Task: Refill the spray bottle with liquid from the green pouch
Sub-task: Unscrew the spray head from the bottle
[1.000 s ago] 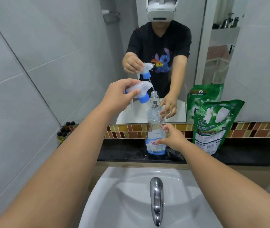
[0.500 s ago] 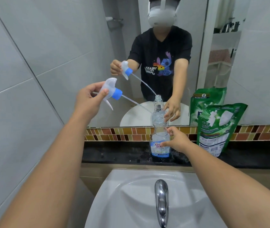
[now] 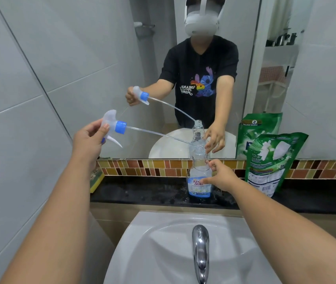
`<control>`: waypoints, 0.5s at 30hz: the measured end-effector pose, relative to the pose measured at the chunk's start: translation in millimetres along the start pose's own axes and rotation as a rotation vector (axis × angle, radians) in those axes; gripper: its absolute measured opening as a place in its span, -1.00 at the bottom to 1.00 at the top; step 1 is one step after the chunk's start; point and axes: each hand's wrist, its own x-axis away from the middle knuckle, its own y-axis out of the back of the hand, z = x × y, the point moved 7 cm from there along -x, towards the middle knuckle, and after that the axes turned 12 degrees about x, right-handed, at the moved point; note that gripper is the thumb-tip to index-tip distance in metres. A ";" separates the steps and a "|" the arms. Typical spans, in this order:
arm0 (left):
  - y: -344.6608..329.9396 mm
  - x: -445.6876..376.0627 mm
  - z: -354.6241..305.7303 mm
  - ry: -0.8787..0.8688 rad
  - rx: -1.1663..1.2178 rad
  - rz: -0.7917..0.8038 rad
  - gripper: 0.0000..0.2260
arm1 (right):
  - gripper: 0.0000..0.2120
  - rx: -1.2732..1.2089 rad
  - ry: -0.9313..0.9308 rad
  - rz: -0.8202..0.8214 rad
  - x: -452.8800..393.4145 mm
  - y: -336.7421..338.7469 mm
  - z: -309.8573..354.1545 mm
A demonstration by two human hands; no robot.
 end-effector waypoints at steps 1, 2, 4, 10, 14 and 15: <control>6.0 1.5 6.1 0.023 0.004 -0.025 -0.80 | -0.39 0.007 -0.002 0.001 -0.5 0.1 -0.5; 11.5 3.2 12.6 0.045 0.003 -0.046 -0.81 | -0.38 0.010 -0.002 0.001 -0.9 -0.1 -0.8; 22.4 6.4 27.7 0.098 0.004 -0.089 -0.78 | -0.38 0.014 0.001 0.000 -1.2 -0.2 -1.1; 54.6 25.2 84.3 0.285 0.101 -0.235 -0.85 | -0.42 0.021 0.006 -0.008 0.4 0.9 -0.1; 78.1 45.1 126.5 0.372 0.116 -0.273 -0.85 | -0.40 0.005 0.003 -0.005 2.1 0.9 0.0; 83.5 50.1 134.7 0.391 0.099 -0.275 -0.85 | -0.40 -0.004 0.004 -0.007 2.7 1.5 0.6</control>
